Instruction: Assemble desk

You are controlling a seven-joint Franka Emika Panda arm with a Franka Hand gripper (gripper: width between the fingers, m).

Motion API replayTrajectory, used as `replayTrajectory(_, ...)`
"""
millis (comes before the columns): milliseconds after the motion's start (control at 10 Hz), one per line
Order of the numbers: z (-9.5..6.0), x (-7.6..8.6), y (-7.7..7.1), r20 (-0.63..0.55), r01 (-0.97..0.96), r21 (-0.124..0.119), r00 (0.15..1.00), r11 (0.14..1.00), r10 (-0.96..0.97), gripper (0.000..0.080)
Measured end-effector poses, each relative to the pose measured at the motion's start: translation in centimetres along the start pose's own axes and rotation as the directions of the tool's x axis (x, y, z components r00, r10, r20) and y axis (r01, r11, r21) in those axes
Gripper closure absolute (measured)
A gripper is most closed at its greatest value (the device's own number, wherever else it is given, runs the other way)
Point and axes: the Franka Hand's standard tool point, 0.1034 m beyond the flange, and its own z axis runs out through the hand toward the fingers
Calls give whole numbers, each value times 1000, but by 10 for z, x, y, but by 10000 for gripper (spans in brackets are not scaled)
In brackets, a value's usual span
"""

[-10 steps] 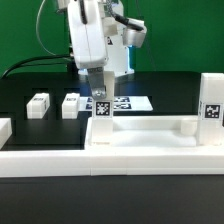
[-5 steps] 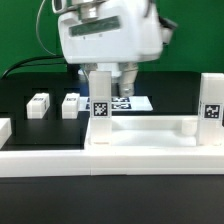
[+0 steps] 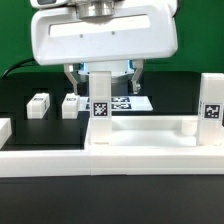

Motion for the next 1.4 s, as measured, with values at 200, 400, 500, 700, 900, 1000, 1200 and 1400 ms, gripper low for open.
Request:
replayTrajectory(200,-3,-3,-3,24,158,1,987,988,-158,150)
replayTrajectory(400,-1,-4,-2,26,135,0,991,991,-135,160)
replayTrajectory(500,-1,-4,-2,26,95,1,995,996,-95,325)
replayTrajectory(700,-1,-2,6,21,-74,-12,997,997,74,461)
replayTrajectory(900,0,-2,7,17,-232,-15,972,973,232,505)
replayTrajectory(1000,0,-3,7,11,-346,-18,938,938,346,505)
replayTrajectory(1200,1,-6,5,36,-649,-25,759,760,650,505)
replayTrajectory(1400,1,-4,0,85,-886,-22,459,463,884,506)
